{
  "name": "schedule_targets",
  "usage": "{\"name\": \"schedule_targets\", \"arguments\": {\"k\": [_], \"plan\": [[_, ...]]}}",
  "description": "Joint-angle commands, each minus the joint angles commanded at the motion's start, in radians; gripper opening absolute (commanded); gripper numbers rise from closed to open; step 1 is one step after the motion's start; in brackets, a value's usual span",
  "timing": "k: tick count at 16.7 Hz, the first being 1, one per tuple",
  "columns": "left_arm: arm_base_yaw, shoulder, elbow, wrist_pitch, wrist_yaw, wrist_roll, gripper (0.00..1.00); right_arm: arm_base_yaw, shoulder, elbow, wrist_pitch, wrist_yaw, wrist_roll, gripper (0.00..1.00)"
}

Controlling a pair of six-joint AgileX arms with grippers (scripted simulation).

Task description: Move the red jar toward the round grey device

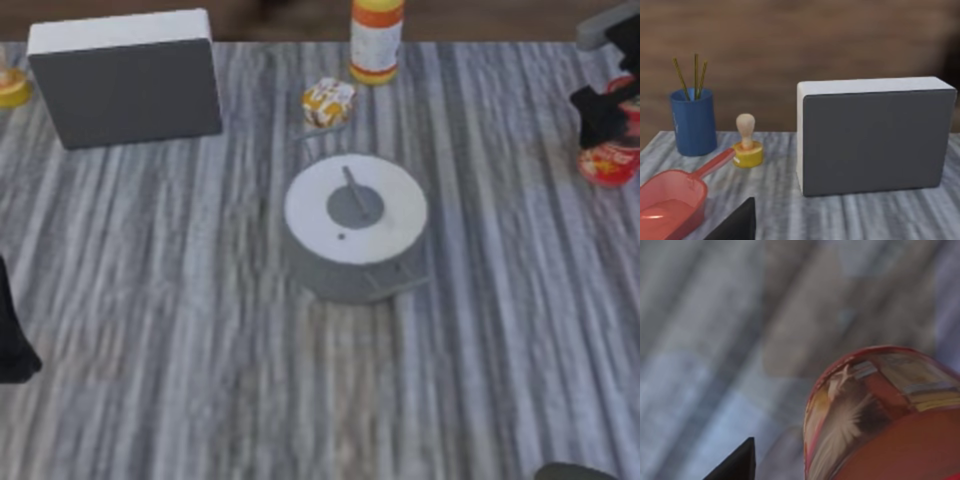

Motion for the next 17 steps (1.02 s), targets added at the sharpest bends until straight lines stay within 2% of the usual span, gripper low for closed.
{"name": "schedule_targets", "arguments": {"k": [13,17], "plan": [[0.0,0.0,0.0,0.0,0.0,0.0,1.0,0.0,0.0,0.0,0.0,0.0,0.0,0.02],[0.0,0.0,0.0,0.0,0.0,0.0,1.0,0.0,0.0,0.0,0.0,0.0,0.0,0.0]]}}
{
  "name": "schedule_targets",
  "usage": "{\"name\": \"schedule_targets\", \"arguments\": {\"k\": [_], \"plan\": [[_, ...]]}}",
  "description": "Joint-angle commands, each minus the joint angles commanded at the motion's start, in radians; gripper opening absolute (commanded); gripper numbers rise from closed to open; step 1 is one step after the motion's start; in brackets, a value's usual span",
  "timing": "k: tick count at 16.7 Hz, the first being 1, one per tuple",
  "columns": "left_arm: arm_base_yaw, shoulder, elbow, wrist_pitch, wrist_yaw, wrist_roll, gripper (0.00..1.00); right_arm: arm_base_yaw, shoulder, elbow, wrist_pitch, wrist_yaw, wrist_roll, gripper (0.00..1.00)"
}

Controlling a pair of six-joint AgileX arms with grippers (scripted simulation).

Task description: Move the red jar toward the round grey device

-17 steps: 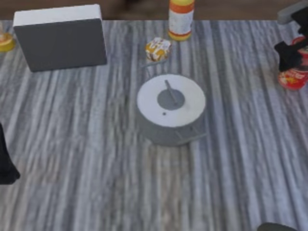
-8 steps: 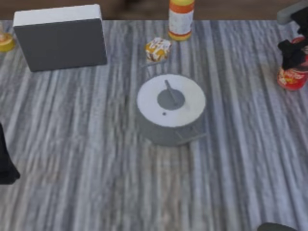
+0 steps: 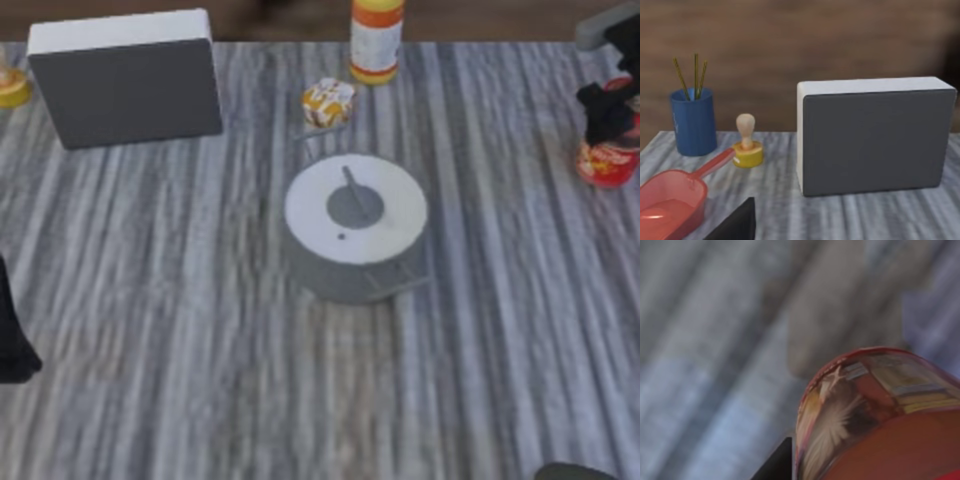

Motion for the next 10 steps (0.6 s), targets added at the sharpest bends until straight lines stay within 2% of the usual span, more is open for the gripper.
{"name": "schedule_targets", "arguments": {"k": [6,10], "plan": [[0.0,0.0,0.0,0.0,0.0,0.0,1.0,-0.003,-0.003,-0.002,-0.001,0.0,0.002,0.0],[0.0,0.0,0.0,0.0,0.0,0.0,1.0,0.001,-0.118,-0.114,-0.007,-0.005,0.0,0.0]]}}
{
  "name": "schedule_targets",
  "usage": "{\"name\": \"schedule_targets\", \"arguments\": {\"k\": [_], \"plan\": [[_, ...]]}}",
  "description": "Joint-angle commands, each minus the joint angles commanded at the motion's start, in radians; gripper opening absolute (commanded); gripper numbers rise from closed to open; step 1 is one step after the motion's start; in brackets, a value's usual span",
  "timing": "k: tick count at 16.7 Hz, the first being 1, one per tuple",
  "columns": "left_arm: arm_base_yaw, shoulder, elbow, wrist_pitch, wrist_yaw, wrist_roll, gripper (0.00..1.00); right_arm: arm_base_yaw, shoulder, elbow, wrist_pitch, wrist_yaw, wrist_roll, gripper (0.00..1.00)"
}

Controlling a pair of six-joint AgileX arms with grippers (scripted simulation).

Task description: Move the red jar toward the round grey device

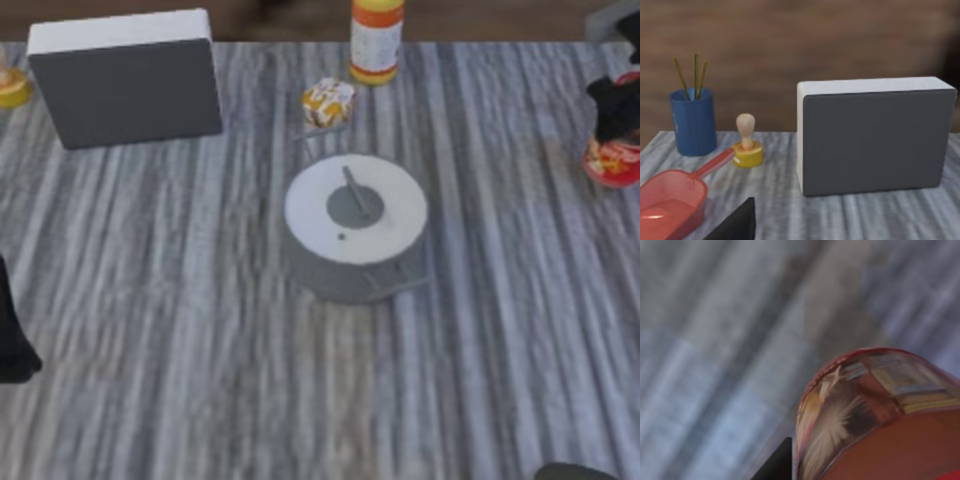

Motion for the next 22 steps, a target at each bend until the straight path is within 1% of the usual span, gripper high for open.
{"name": "schedule_targets", "arguments": {"k": [5,7,9,15,18,22], "plan": [[0.0,0.0,0.0,0.0,0.0,0.0,1.0,0.003,-0.291,-0.259,-0.019,-0.002,-0.002,0.0],[0.0,0.0,0.0,0.0,0.0,0.0,1.0,0.004,-0.365,-0.332,-0.027,-0.002,-0.003,0.0],[0.0,0.0,0.0,0.0,0.0,0.0,1.0,0.005,-0.397,-0.363,-0.031,-0.002,-0.004,0.0],[0.0,0.0,0.0,0.0,0.0,0.0,1.0,0.005,-0.397,-0.365,-0.025,0.001,0.011,0.0],[0.0,0.0,0.0,0.0,0.0,0.0,1.0,0.047,-0.4,-0.392,0.005,0.021,0.112,0.0],[0.0,0.0,0.0,0.0,0.0,0.0,1.0,0.142,-0.404,-0.46,0.07,0.069,0.37,0.0]]}}
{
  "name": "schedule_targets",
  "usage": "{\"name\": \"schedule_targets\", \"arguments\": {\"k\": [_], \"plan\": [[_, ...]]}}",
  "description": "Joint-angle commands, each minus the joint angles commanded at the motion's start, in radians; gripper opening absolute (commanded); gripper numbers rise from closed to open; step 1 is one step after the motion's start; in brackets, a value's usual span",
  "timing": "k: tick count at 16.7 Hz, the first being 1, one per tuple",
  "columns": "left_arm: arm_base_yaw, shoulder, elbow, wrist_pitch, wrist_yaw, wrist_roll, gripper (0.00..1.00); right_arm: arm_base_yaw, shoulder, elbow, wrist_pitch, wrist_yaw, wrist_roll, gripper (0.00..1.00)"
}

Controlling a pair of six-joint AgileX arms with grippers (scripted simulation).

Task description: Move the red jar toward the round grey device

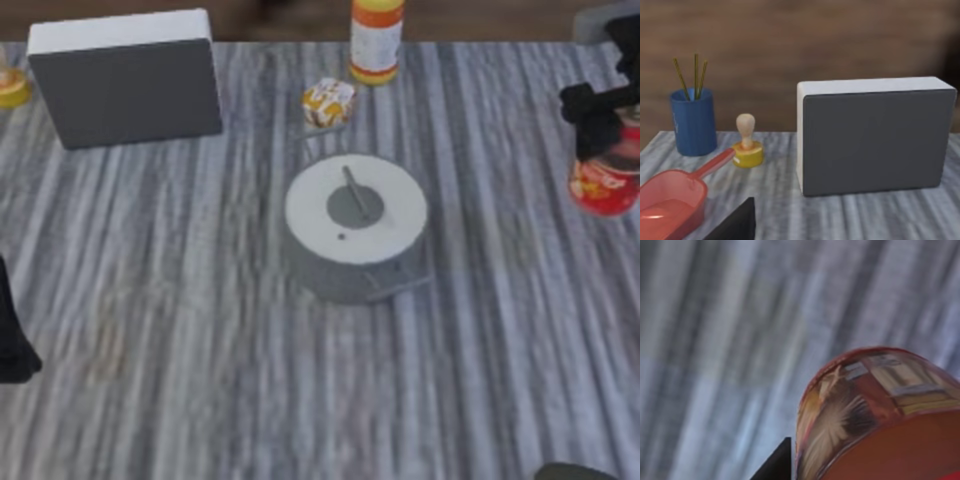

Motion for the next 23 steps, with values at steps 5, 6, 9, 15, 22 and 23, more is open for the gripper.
{"name": "schedule_targets", "arguments": {"k": [5,6,9,15,22,23], "plan": [[0.0,0.0,0.0,0.0,0.0,0.0,1.0,0.127,-0.012,-0.101,0.092,0.069,0.348,0.0],[0.0,0.0,0.0,0.0,0.0,0.0,1.0,0.148,-0.015,-0.117,0.109,0.081,0.399,0.0],[0.0,0.0,0.0,0.0,0.0,0.0,1.0,0.188,-0.024,-0.145,0.143,0.105,0.487,0.0],[0.0,0.0,0.0,0.0,0.0,0.0,1.0,0.187,-0.02,-0.148,0.148,0.104,0.496,0.0],[0.0,0.0,0.0,0.0,0.0,0.0,1.0,0.189,0.035,-0.256,0.316,0.107,0.493,0.0],[0.0,0.0,0.0,0.0,0.0,0.0,1.0,0.189,0.036,-0.257,0.318,0.108,0.493,0.0]]}}
